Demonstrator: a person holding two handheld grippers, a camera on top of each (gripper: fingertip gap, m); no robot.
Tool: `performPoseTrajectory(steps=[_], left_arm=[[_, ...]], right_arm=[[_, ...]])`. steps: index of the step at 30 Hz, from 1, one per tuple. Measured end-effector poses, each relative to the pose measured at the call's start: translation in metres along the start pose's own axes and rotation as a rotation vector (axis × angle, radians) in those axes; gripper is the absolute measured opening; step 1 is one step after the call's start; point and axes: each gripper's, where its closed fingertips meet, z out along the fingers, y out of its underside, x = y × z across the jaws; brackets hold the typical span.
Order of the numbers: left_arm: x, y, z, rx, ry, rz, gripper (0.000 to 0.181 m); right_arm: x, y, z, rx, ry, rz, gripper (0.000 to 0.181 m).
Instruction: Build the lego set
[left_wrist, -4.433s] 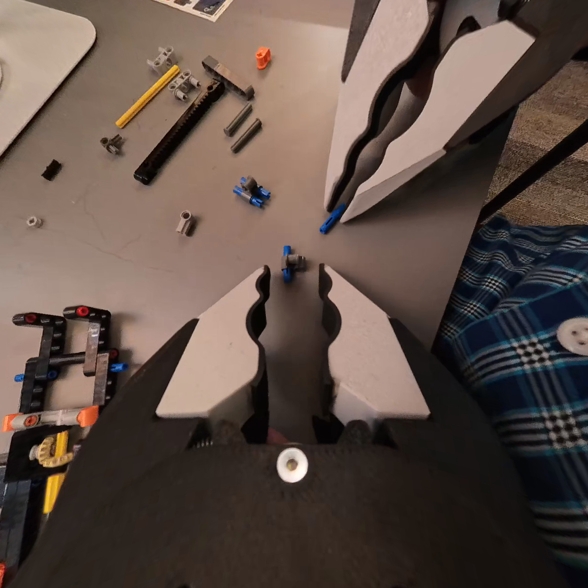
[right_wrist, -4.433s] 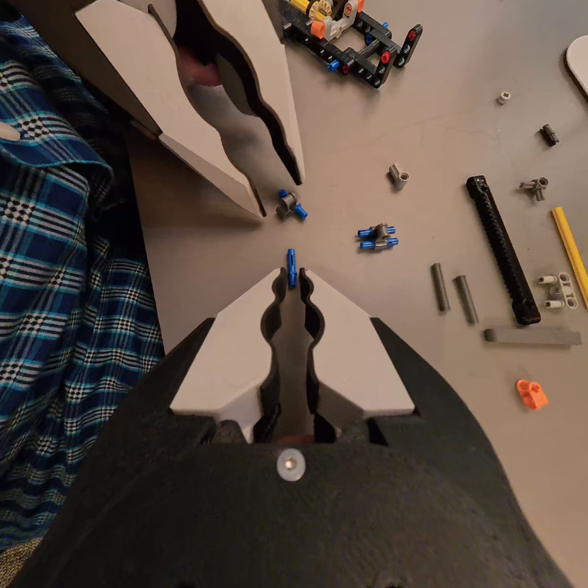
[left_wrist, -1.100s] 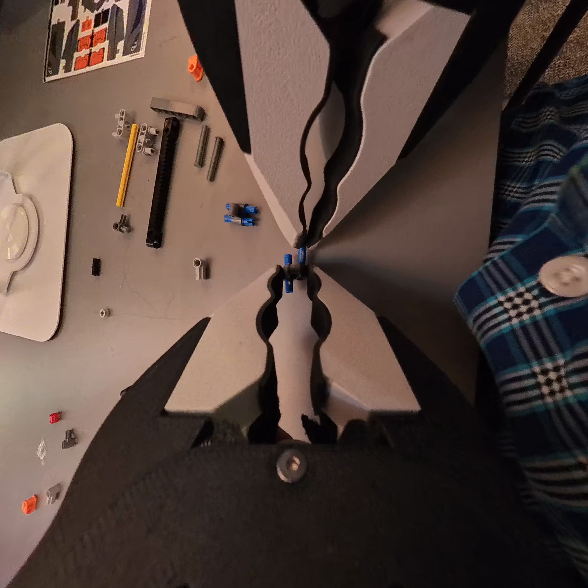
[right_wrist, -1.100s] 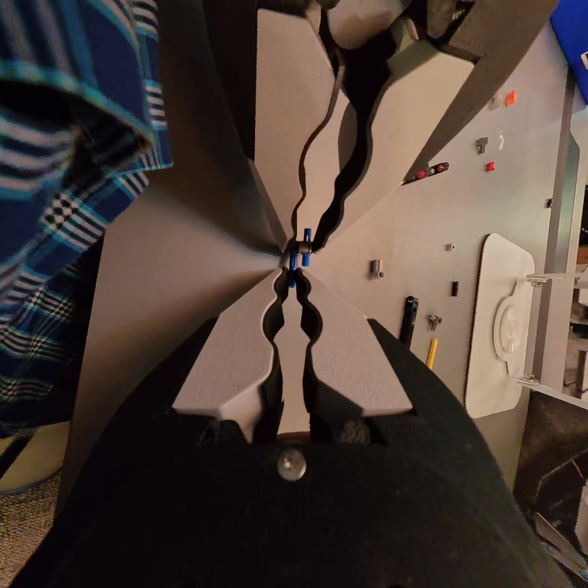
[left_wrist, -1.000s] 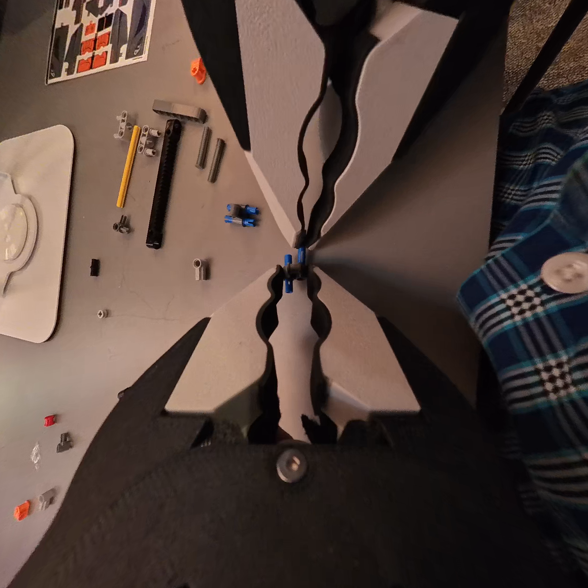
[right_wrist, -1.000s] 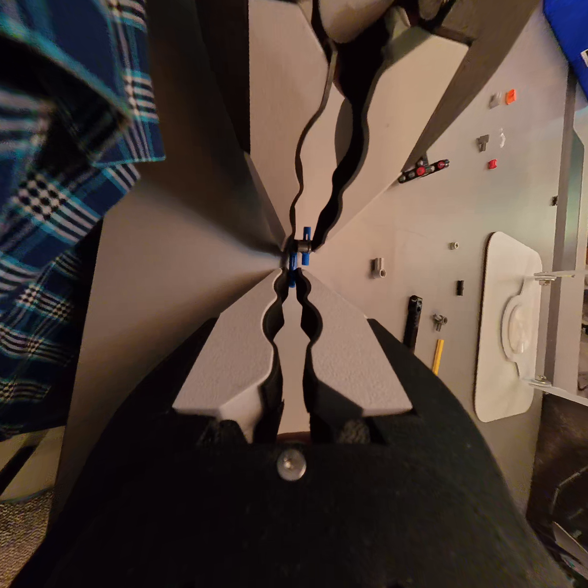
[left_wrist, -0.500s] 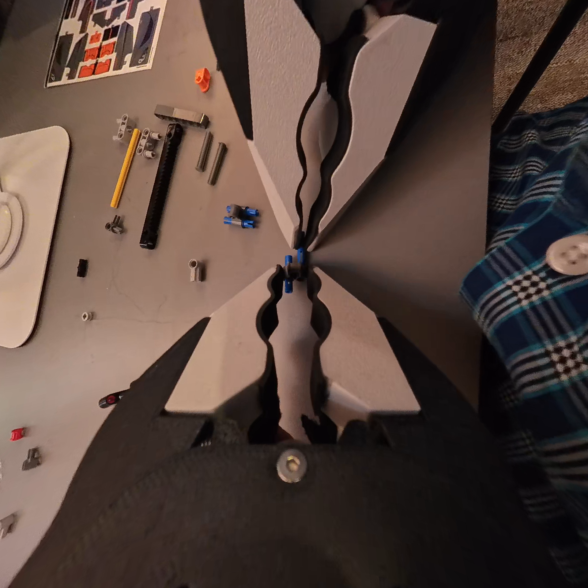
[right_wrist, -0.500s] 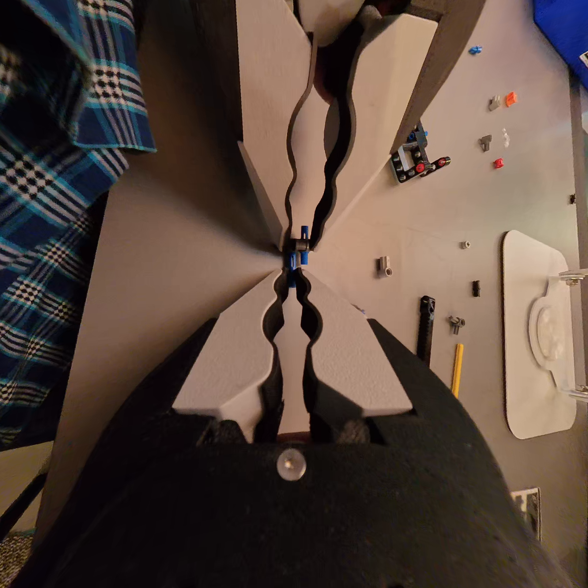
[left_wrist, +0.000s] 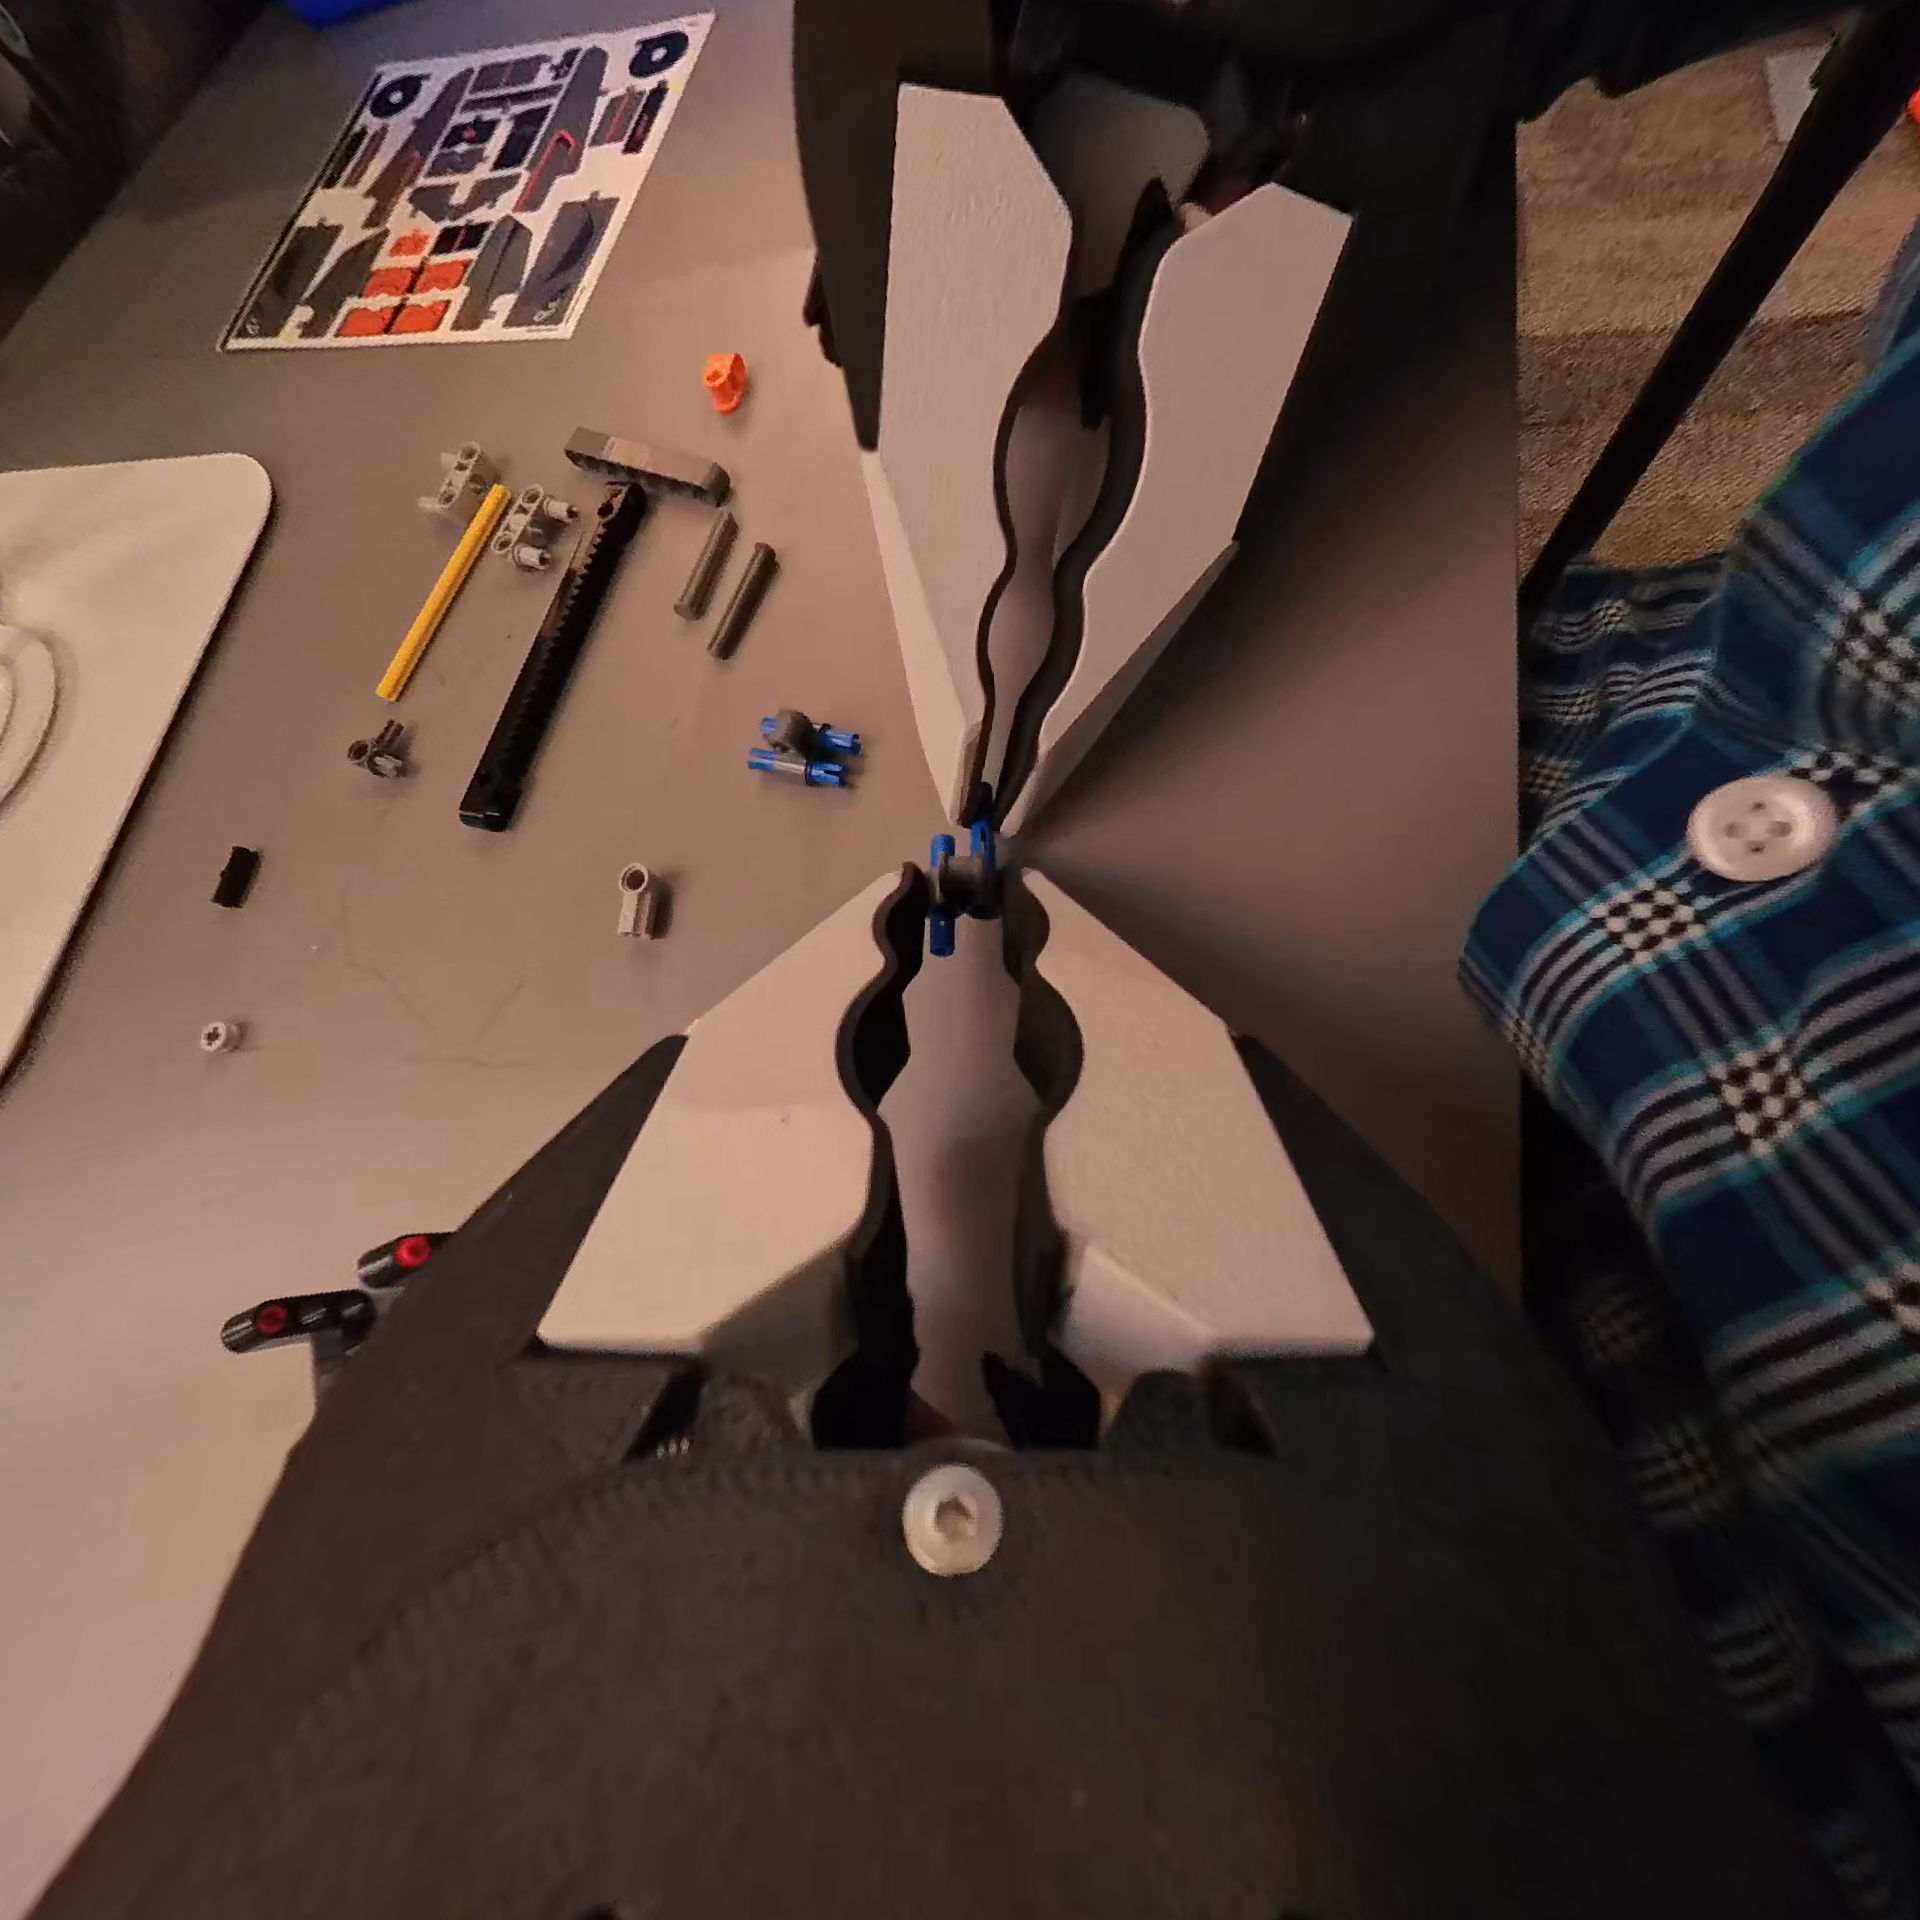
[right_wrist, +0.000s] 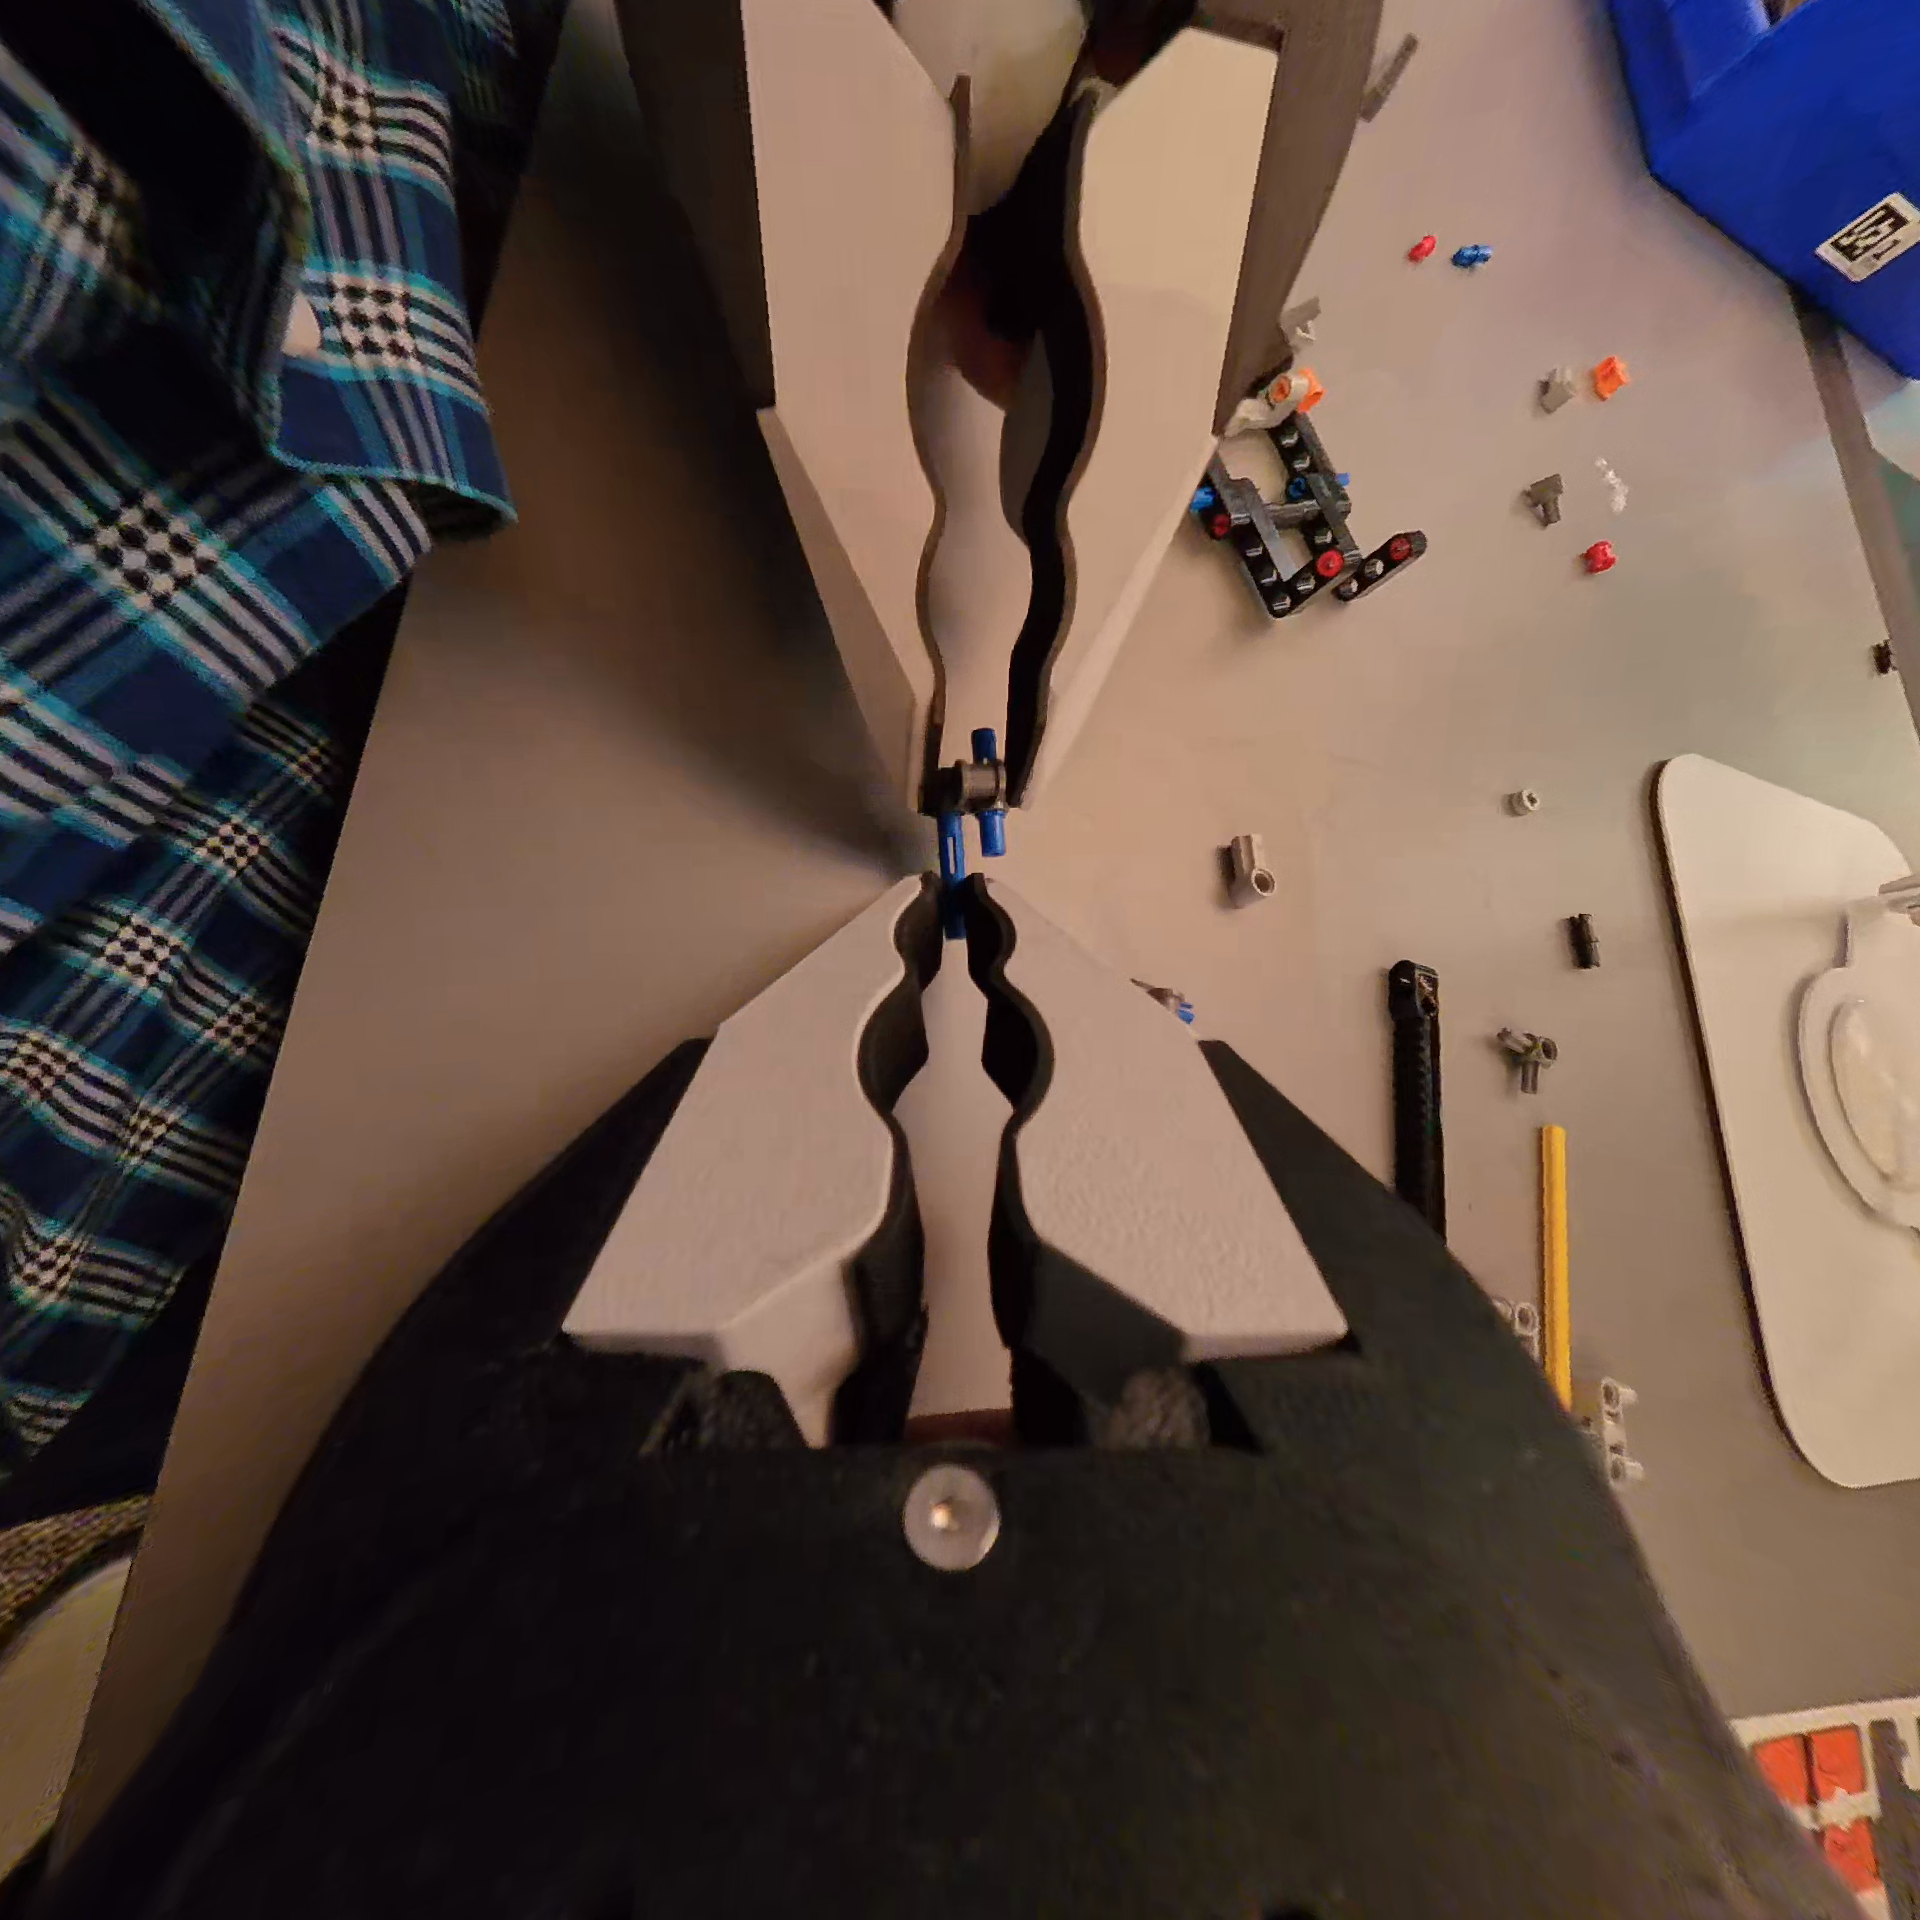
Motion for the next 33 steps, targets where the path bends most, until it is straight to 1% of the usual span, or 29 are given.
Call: performPoseTrajectory(steps=[6,14,28,33], left_arm=[[0.000,0.001,0.000,0.002,0.007,0.000,0.014],[0.001,0.006,0.003,-0.035,0.004,0.016,0.014],[0.000,0.003,0.001,-0.008,0.004,0.017,0.014],[0.002,0.005,0.002,-0.028,0.007,0.031,0.014]], right_arm=[[0.000,0.001,0.001,0.023,-0.004,0.017,0.001],[0.005,0.003,0.003,0.015,0.001,0.005,0.001],[0.012,0.003,0.001,0.037,0.005,0.003,0.001],[0.011,0.005,0.001,0.025,-0.010,-0.007,0.001]])
